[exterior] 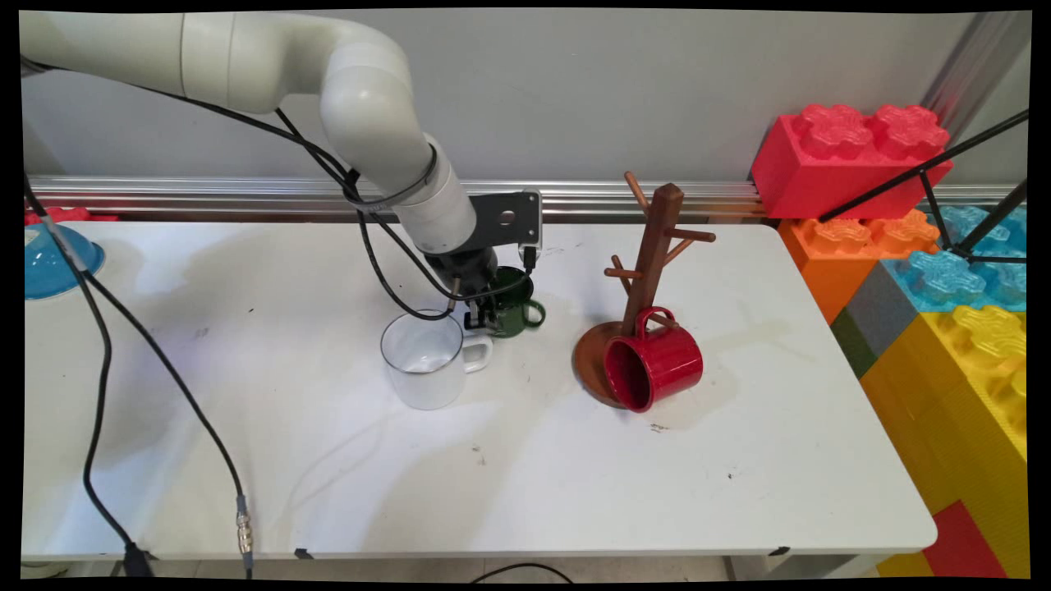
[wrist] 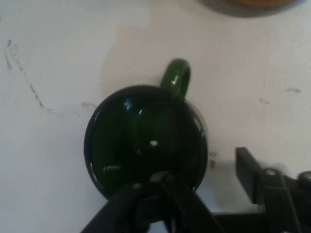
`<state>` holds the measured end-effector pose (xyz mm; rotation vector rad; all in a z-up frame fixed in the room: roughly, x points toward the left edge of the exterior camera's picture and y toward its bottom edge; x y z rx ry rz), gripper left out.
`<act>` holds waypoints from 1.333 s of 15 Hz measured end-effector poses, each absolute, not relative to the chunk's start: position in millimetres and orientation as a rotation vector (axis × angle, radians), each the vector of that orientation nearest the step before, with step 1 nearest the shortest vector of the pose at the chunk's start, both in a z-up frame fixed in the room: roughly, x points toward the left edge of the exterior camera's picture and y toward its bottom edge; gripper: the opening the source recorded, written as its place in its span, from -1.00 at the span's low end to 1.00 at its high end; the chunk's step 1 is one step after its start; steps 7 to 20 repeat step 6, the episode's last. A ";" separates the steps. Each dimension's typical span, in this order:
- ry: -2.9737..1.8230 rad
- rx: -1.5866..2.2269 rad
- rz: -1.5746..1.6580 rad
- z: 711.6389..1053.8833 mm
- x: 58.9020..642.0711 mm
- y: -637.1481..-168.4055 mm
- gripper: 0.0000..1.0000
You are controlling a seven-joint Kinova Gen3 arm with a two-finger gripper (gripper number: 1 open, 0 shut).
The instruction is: Place the picked object on the table
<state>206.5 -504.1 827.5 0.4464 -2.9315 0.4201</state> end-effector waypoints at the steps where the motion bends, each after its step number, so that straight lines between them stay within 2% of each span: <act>1: -2.929 0.448 0.421 826.8 206.0 -504.0 1.00; 20: -2.910 0.469 0.421 825.9 204.1 -503.2 1.00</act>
